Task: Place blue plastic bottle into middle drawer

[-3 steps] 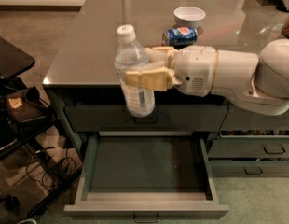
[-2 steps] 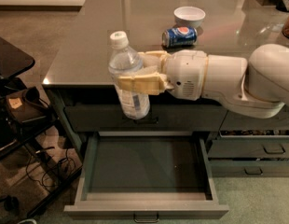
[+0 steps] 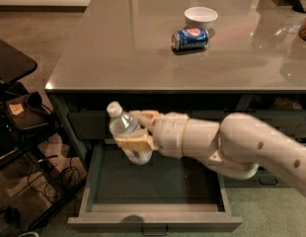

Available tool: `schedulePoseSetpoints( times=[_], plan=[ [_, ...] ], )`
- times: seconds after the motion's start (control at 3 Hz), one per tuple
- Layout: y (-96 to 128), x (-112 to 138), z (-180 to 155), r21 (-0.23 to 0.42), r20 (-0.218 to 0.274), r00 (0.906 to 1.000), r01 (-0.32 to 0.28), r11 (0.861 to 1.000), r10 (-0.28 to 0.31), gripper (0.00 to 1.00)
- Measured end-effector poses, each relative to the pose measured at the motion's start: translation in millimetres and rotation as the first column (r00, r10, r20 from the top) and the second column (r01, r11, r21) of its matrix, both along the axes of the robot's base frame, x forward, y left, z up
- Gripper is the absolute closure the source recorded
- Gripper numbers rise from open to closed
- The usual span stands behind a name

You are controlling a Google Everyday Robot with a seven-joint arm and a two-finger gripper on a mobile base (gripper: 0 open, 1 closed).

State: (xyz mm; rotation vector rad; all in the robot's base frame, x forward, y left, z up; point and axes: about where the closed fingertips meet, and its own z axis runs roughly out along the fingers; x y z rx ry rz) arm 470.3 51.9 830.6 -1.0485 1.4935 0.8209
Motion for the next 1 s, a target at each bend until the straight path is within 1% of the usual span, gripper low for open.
schedulePoseSetpoints(
  times=[0.33, 0.67, 1.0],
  plan=[
    [1.1, 10.5, -63.1, -0.069, -0.007, 0.9972, 0.074, 0.995, -0.074, 1.00],
    [-4.4, 20.1, -67.8, -0.084, -0.002, 0.9929, 0.118, 0.989, -0.119, 1.00],
    [-4.3, 20.2, -68.1, -0.084, -0.003, 0.9929, 0.118, 0.989, -0.119, 1.00]
  ],
)
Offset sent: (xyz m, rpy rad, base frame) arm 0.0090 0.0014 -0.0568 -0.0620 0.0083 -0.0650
